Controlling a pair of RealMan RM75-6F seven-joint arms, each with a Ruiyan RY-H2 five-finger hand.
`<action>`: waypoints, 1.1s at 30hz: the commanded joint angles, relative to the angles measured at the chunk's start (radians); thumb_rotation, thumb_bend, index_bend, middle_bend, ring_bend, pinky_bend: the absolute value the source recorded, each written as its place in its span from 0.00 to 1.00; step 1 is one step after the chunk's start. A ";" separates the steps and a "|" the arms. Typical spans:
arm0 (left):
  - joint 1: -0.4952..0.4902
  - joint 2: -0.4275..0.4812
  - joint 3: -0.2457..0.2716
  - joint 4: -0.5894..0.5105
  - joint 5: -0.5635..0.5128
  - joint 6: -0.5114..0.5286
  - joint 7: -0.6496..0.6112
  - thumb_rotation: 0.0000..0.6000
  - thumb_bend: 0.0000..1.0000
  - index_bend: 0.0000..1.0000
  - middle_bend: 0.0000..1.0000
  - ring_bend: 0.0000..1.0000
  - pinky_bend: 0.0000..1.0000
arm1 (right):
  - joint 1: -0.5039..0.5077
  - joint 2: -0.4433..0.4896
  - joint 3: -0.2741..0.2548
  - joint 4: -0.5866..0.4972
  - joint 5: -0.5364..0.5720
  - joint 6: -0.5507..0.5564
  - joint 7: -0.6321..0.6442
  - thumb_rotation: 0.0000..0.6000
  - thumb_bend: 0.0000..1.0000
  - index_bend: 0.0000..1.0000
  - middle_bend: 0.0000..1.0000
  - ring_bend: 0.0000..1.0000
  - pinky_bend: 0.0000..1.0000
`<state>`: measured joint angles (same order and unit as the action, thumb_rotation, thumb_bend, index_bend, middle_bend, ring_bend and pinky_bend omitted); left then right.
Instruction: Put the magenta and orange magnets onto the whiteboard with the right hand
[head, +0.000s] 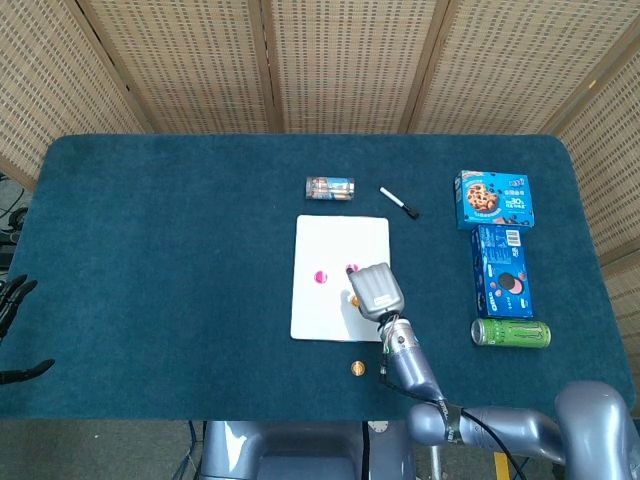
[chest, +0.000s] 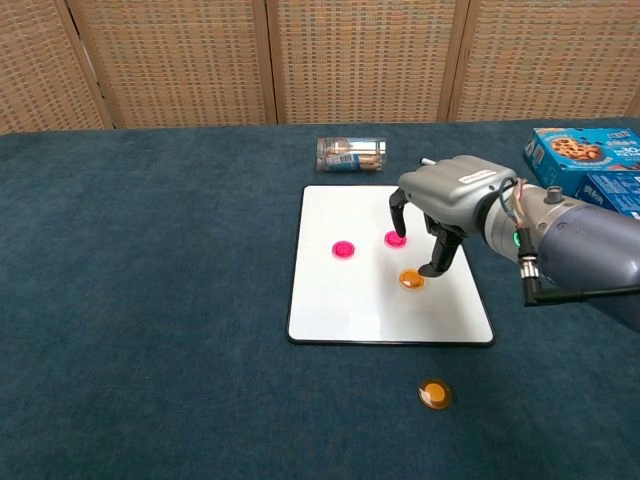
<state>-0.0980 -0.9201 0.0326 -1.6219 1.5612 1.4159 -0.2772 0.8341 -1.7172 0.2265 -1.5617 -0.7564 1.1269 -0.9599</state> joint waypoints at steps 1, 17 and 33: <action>0.001 0.000 0.000 0.000 0.001 0.003 0.000 1.00 0.00 0.00 0.00 0.00 0.00 | -0.017 0.030 -0.024 -0.050 -0.031 0.018 0.021 1.00 0.29 0.38 1.00 1.00 1.00; 0.014 -0.007 0.012 -0.004 0.037 0.034 0.017 1.00 0.00 0.00 0.00 0.00 0.00 | -0.203 0.147 -0.322 -0.281 -0.382 0.069 0.208 1.00 0.31 0.39 1.00 1.00 1.00; 0.012 -0.009 0.010 -0.003 0.029 0.029 0.023 1.00 0.00 0.00 0.00 0.00 0.00 | -0.241 0.049 -0.293 -0.183 -0.398 0.038 0.209 1.00 0.32 0.39 1.00 1.00 1.00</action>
<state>-0.0858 -0.9292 0.0431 -1.6255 1.5900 1.4444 -0.2544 0.5940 -1.6655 -0.0695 -1.7467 -1.1576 1.1676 -0.7478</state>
